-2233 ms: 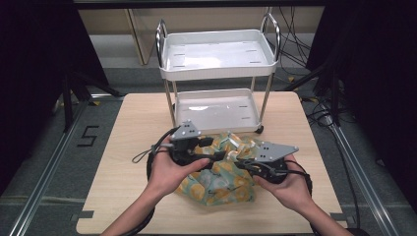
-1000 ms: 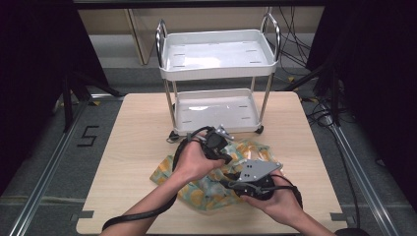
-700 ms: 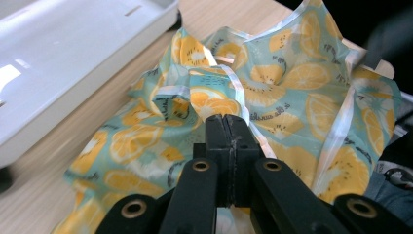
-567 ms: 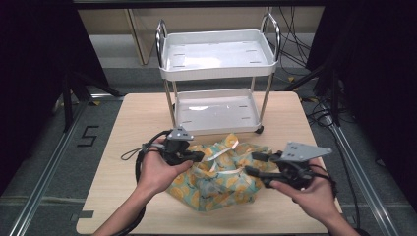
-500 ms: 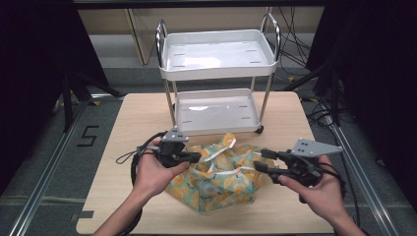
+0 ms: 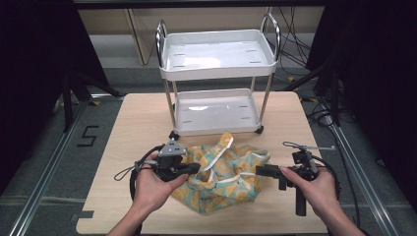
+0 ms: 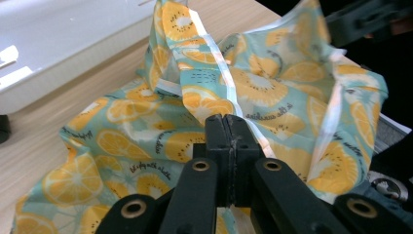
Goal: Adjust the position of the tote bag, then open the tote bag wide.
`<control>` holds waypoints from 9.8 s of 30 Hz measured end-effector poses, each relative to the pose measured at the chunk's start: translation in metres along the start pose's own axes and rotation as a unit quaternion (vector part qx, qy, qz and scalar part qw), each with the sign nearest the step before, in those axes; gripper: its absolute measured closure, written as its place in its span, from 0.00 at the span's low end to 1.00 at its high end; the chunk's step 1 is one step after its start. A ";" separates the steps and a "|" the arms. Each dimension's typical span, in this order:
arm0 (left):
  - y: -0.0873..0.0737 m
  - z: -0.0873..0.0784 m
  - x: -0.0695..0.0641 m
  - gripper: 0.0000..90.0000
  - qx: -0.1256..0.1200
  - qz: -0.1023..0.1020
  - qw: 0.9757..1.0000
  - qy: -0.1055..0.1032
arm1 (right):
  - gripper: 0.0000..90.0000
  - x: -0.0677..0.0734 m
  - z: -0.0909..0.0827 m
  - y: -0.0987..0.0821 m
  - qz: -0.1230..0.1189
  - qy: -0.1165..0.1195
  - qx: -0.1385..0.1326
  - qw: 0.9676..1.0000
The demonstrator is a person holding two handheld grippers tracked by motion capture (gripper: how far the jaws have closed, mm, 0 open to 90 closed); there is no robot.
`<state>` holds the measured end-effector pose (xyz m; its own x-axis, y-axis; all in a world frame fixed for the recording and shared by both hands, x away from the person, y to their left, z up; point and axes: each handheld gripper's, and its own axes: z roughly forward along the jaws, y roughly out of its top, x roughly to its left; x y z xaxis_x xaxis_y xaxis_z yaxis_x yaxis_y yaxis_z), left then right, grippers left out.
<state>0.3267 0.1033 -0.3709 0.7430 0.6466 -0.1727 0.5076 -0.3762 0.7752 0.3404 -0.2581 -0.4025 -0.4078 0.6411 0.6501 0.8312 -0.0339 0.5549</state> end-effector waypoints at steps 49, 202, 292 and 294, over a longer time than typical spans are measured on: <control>-0.056 0.026 -0.028 0.99 0.060 -0.023 0.996 -0.056 | 1.00 -0.036 0.061 0.040 -0.107 -0.058 0.127 0.984; -0.004 -0.028 0.001 0.40 -0.033 0.173 0.982 0.065 | 0.99 0.070 0.076 0.049 -0.418 -0.041 0.144 0.896; 0.042 0.108 0.035 0.98 0.147 0.141 0.979 0.020 | 1.00 0.066 0.116 -0.024 -0.522 -0.077 0.210 0.823; 0.042 0.109 0.035 0.98 0.148 0.142 0.978 0.022 | 1.00 0.067 0.116 -0.025 -0.520 -0.072 0.211 0.825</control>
<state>0.4214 0.0381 -0.4104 0.8564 0.5134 0.0550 0.3923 -0.7164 0.5769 0.3359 -0.1260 -0.4334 -0.9589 0.2418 -0.1487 0.1310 0.8418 0.5236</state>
